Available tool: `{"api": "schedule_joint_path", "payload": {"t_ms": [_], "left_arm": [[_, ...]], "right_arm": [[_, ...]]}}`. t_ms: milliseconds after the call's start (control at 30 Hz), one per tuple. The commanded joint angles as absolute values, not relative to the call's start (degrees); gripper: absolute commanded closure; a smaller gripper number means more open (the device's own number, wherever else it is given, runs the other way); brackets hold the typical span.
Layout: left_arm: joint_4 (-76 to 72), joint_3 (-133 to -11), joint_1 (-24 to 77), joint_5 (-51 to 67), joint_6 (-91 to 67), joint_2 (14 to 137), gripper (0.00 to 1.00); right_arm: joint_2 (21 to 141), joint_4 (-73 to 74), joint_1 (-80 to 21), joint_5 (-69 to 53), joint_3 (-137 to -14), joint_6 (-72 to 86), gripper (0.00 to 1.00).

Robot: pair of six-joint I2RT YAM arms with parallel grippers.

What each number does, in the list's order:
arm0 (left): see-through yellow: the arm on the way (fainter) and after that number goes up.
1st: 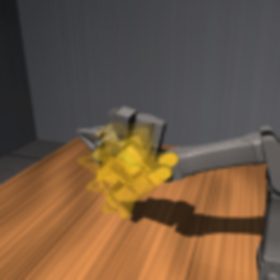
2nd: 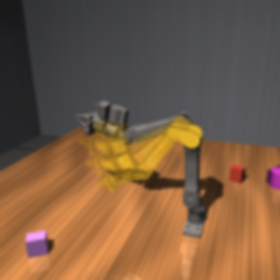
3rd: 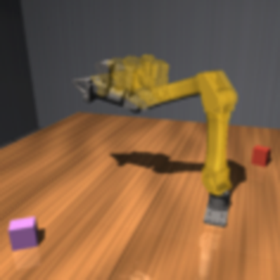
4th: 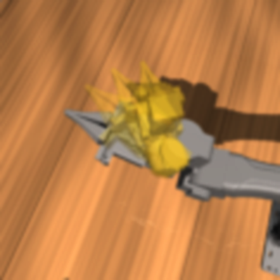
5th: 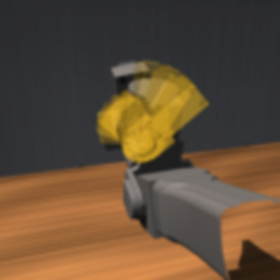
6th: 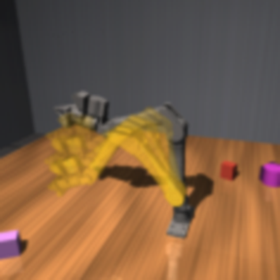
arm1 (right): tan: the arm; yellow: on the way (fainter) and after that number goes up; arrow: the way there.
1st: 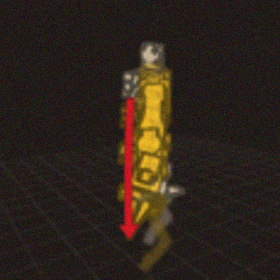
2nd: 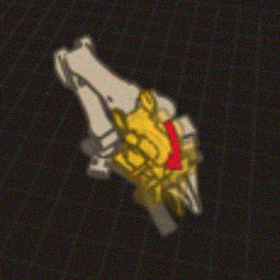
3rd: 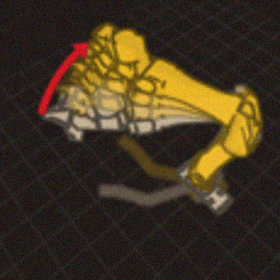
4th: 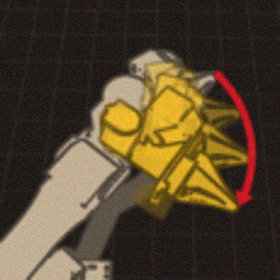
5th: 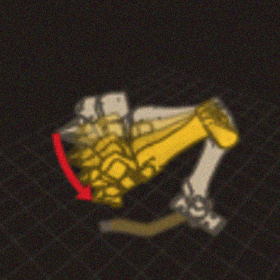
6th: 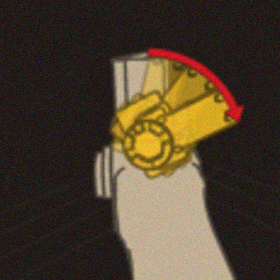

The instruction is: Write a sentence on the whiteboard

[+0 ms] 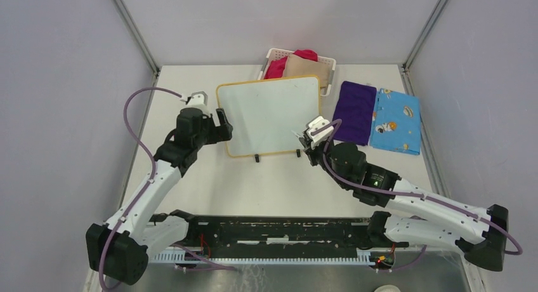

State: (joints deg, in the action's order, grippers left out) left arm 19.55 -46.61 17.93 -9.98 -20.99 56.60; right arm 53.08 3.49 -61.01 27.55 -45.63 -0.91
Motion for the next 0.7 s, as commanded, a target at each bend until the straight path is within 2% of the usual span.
{"api": "schedule_joint_path", "payload": {"t_ms": [0,167,300,667], "left_arm": [[18.4,-47.4,20.9,5.8,-24.4,57.9,0.05],[18.6,-41.6,35.1,-6.4,-26.7,53.7,0.01],[15.5,-36.7,39.7,-11.4,-32.3,55.4,0.00],[9.4,-40.8,50.6,-30.9,-41.6,74.8,0.16]], "right_arm": [[49.7,1.1,-61.2,29.8,-43.8,-2.8,1.00],[45.7,2.8,-61.2,32.1,-41.6,-1.9,1.00],[43.4,3.8,-61.1,34.1,-40.2,-1.4,1.00],[40.0,7.1,-61.1,37.3,-41.4,-2.0,1.00]]}}
